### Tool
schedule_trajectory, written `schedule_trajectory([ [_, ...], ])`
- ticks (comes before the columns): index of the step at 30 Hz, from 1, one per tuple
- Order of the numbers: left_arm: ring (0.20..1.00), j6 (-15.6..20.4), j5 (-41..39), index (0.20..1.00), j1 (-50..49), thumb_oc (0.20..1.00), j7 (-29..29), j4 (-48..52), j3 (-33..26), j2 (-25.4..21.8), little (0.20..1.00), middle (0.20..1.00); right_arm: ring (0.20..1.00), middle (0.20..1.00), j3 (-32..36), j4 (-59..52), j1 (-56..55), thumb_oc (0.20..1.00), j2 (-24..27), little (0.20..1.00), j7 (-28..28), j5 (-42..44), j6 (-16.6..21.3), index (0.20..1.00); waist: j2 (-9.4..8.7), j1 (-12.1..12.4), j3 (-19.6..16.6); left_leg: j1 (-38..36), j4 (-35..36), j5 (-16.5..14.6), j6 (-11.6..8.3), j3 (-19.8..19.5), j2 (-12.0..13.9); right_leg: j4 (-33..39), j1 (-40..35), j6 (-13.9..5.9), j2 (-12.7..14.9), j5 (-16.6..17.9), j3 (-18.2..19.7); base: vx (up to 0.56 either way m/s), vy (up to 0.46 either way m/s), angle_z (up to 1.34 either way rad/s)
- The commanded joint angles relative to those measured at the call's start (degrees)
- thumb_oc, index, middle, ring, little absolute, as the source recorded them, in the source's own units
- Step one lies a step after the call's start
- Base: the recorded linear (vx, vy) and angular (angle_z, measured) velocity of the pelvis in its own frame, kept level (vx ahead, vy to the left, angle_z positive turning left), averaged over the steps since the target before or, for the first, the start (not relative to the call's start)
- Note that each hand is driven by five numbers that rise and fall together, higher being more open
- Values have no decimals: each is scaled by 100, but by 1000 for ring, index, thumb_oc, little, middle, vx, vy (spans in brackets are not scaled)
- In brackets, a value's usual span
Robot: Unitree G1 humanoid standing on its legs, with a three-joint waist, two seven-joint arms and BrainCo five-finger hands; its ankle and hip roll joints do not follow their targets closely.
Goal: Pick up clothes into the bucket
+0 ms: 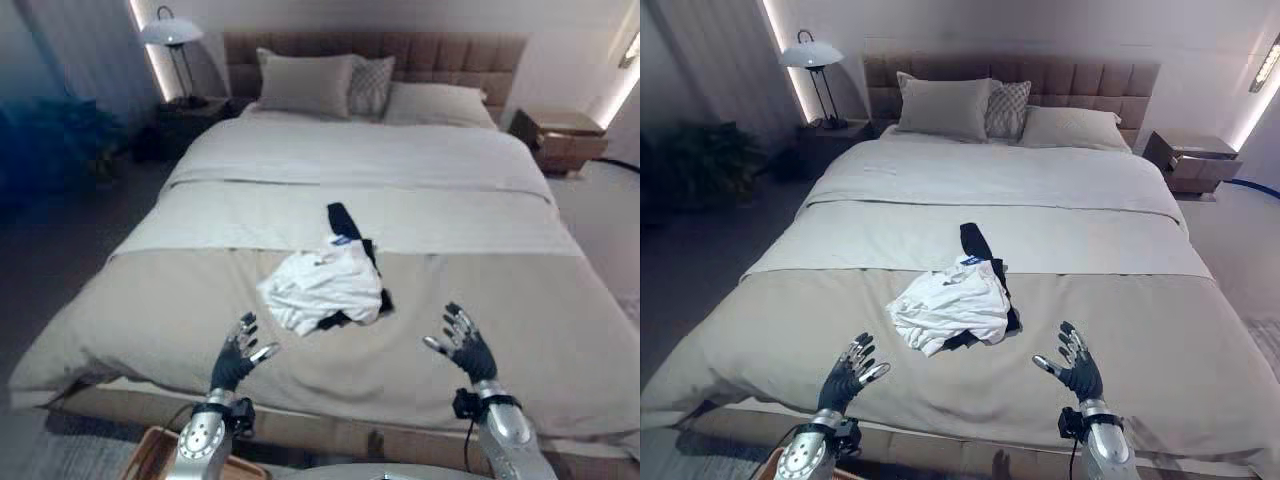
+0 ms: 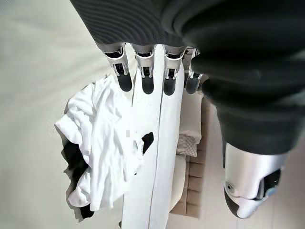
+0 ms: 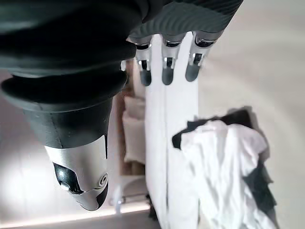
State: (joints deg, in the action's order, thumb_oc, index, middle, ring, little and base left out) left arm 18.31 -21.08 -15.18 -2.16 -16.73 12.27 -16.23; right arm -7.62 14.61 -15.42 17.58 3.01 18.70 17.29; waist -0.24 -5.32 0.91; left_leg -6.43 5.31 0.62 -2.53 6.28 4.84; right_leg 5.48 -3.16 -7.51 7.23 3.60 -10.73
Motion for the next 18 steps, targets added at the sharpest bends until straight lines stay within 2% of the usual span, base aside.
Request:
schedule_trajectory([
  [1,1000,309,-64,1000,222,1000,-1,323,-97,-170,1000,1000,1000,1000,-22,-175,354,1000,-90,1000,3,16,348,1000,-226,4,112,172,-111,-36,-45,-282,-8,-111,-182,-196,197,-150,-46,-915,-146,-47],
  [15,1000,311,-137,1000,77,1000,38,332,-162,-146,1000,1000,1000,1000,-21,-182,302,1000,-71,1000,-27,-9,354,1000,-234,42,184,195,-171,-56,-57,-334,10,-112,-192,-184,171,-156,-39,0,0,0],
  [18,1000,311,-185,1000,-15,1000,117,404,-198,-151,1000,1000,1000,1000,15,-202,309,1000,-38,1000,-61,-1,350,1000,-245,79,255,325,-396,-142,-32,-368,-21,-166,-159,-197,212,-150,-19,0,0,0],
])
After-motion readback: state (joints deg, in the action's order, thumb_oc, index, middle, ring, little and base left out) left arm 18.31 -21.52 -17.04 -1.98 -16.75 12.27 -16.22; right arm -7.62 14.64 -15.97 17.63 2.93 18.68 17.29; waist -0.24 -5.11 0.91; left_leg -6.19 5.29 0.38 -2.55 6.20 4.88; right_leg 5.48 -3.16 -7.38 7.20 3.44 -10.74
